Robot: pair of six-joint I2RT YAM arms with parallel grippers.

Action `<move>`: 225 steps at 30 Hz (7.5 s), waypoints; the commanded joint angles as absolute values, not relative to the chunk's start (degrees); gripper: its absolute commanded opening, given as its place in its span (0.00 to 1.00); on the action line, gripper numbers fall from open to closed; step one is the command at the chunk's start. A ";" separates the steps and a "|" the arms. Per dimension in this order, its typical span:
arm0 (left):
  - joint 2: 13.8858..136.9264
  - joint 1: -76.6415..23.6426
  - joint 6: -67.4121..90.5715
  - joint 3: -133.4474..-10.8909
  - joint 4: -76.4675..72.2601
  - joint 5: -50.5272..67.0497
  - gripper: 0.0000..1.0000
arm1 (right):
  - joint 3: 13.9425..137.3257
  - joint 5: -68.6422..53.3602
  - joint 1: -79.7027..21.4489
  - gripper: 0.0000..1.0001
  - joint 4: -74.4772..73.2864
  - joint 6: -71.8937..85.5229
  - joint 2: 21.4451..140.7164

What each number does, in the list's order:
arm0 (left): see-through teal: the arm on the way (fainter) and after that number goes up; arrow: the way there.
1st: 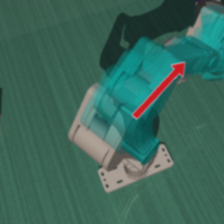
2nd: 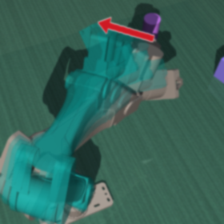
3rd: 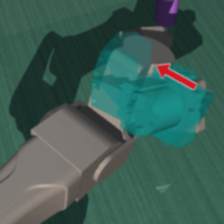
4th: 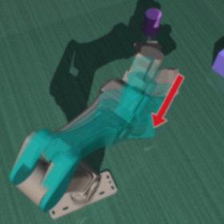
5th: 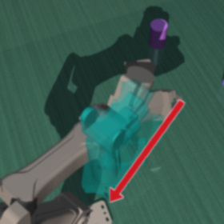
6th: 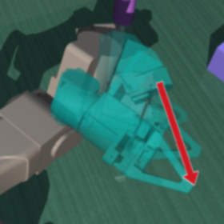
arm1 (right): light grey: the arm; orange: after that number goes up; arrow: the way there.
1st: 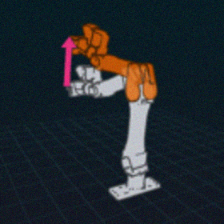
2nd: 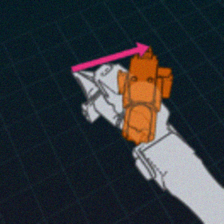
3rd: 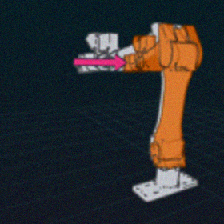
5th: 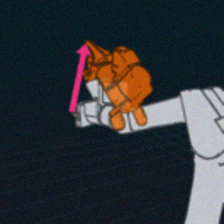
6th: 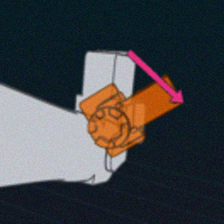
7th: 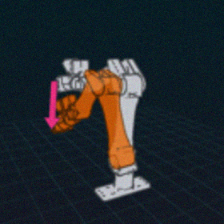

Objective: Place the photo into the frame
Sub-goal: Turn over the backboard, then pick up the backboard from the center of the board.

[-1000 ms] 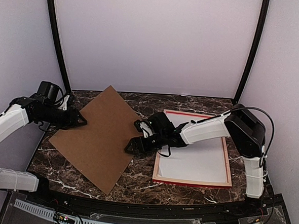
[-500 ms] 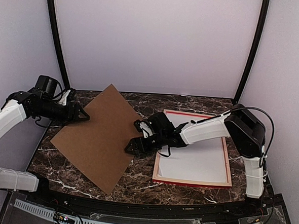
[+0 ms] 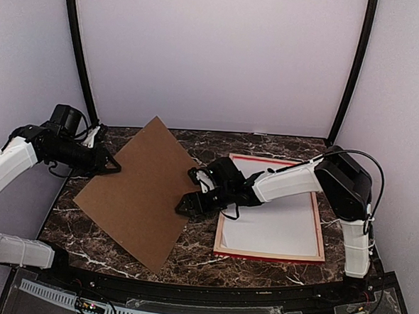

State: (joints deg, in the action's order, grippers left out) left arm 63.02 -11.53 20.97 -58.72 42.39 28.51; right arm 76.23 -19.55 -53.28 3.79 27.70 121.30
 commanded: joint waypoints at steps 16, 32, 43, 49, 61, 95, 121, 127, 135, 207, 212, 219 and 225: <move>61.62 -11.82 17.27 -73.06 55.61 17.00 0.00 | 77.05 -18.60 -51.77 0.99 -3.21 25.53 115.44; 64.07 -15.52 18.45 -76.45 57.81 14.88 0.00 | 79.01 -23.23 -51.70 0.99 -0.76 28.89 119.06; 61.74 -20.11 26.21 -71.95 50.88 17.40 0.07 | 85.12 -30.18 -53.57 0.98 8.02 35.94 127.74; 60.52 -21.78 29.56 -68.72 45.12 23.25 0.24 | 85.89 -33.17 -53.57 0.98 12.22 39.00 130.09; 61.36 -24.92 32.61 -66.76 32.71 34.47 0.50 | 78.14 -39.75 -50.87 0.98 23.98 44.67 126.36; 75.73 -37.41 32.86 -78.21 30.49 28.06 0.50 | 75.37 -38.79 -44.56 0.97 12.04 43.52 103.29; 80.58 -41.82 34.09 -77.98 25.22 28.21 0.50 | 99.18 -30.76 -44.38 0.90 -12.99 40.15 107.63; 81.67 -43.10 34.43 -77.63 23.44 28.54 0.51 | 97.72 -30.55 -44.40 0.88 -13.07 40.20 106.86; 81.03 -43.28 35.44 -76.73 20.13 30.28 0.63 | 95.10 -29.23 -44.18 0.85 -12.92 40.10 105.04; 66.12 -21.09 33.32 -29.31 -8.03 36.37 0.81 | 67.43 -45.01 -32.04 0.00 17.09 54.04 94.40; 68.47 -21.01 35.57 -28.00 -18.35 41.54 0.80 | 67.27 -44.88 -31.85 0.00 18.58 55.49 92.87; 73.41 -21.01 39.61 -27.53 -28.63 47.26 0.63 | 65.46 -45.05 -31.74 0.00 21.86 58.04 91.58; 74.74 -21.01 43.55 -26.43 -36.07 50.77 0.43 | 63.94 -44.81 -30.85 0.00 22.86 58.08 91.16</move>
State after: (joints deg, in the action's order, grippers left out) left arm 74.67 -21.10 40.62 -27.75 -26.94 45.98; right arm 64.58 -43.70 -31.64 16.38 56.29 93.93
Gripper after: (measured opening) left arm 0.474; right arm 0.030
